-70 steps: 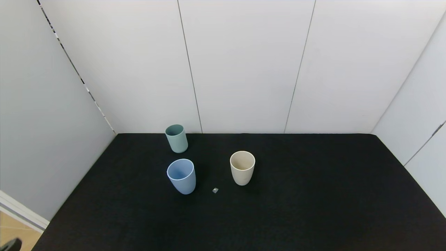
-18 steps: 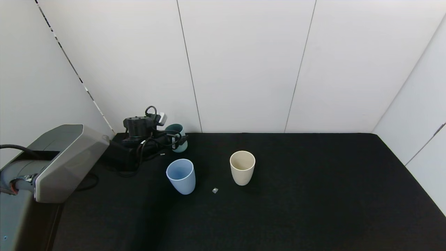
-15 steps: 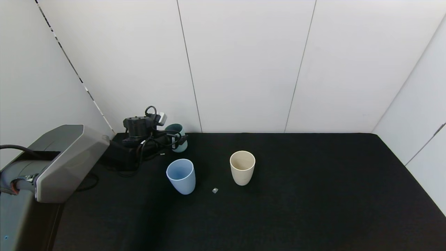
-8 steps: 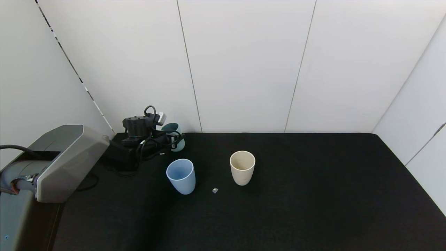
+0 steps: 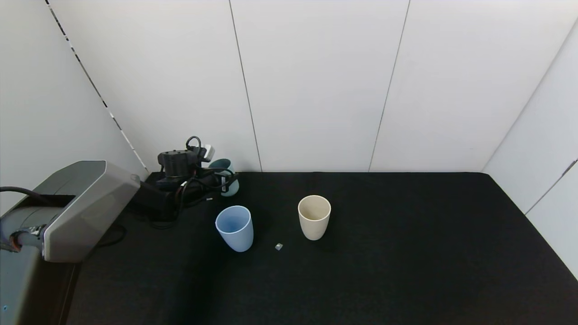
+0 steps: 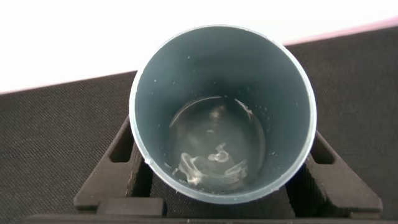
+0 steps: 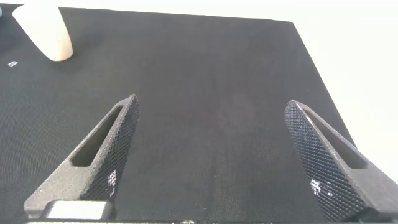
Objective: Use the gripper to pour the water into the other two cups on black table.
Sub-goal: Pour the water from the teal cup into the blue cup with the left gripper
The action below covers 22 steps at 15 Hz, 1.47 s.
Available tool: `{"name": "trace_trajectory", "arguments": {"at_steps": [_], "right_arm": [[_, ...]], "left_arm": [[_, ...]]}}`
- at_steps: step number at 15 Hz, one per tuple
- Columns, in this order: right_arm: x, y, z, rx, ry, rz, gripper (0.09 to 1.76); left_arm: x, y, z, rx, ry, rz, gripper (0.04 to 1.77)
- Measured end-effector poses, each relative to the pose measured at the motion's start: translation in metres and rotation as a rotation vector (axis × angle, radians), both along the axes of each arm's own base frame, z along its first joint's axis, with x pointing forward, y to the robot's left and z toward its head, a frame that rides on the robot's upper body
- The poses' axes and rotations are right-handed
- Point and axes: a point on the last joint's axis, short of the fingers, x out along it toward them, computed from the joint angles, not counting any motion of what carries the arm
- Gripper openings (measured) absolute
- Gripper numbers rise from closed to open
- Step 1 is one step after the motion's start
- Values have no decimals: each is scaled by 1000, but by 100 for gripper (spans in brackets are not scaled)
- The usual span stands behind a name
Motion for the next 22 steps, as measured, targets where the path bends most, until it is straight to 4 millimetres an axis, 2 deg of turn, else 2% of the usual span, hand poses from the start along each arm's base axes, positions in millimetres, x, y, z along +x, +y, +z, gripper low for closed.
{"name": "trace_trajectory", "arguments": {"at_steps": [5,10,15,22], "right_arm": [[0,0,0,0,0,0,171],[0,0,0,0,0,0,171],[0,0,0,0,0,0,171],[0,0,0,0,0,0,171]], "left_arm": [[-7,1,4,5,9,0,118],[-27,2,13,8,30,1,117],[-61,12,38,15,23,17,117],[-118,21,71,126,8,7,117]]}}
